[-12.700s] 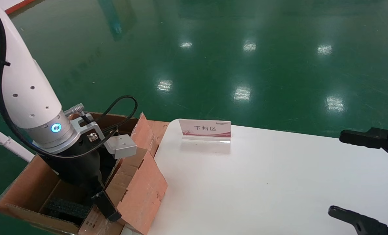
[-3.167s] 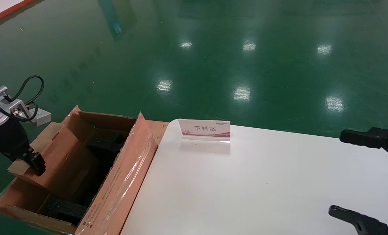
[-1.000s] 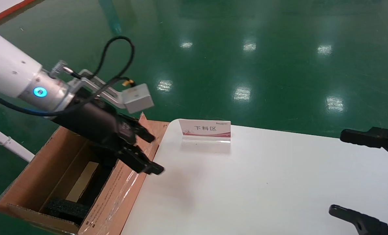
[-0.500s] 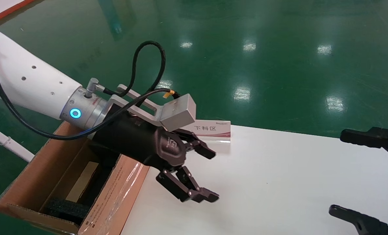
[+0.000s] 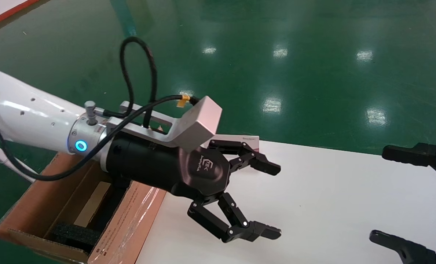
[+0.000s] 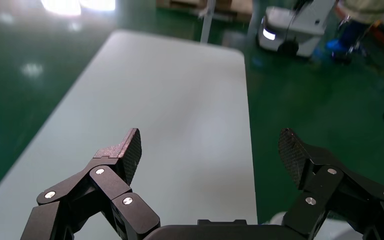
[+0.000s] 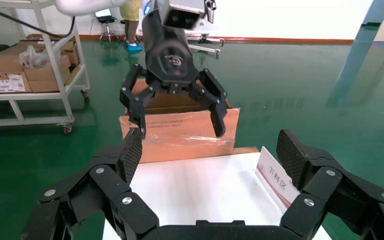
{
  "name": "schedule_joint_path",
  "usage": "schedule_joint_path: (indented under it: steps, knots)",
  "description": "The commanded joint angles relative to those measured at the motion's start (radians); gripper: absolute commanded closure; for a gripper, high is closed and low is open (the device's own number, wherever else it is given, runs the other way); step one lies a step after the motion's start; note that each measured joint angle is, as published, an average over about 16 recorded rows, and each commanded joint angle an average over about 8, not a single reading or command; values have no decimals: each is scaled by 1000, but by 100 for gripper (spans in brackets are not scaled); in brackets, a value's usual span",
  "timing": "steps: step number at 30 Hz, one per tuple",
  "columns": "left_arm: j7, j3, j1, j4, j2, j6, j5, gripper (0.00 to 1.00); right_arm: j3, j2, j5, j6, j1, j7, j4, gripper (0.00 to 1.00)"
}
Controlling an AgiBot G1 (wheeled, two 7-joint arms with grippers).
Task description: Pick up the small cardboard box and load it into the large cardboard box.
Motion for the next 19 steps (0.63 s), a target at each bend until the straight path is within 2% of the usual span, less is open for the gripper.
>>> schedule_joint_path:
  steps: [1, 13, 16, 19]
  knots:
    - [21, -75, 56, -7, -1, 8, -4, 0, 0, 0, 0, 0, 0, 0, 0, 0]
    - [143, -522, 386, -46, -8, 58, -28, 0, -1, 0, 0, 0, 0, 0, 0, 0]
    - [166, -612, 452, -53, -9, 68, -33, 0, -1, 0, 1, 0, 0, 0, 0, 0]
    - [176, -653, 482, -56, -9, 72, -35, 0, -1, 0, 1, 0, 0, 0, 0, 0]
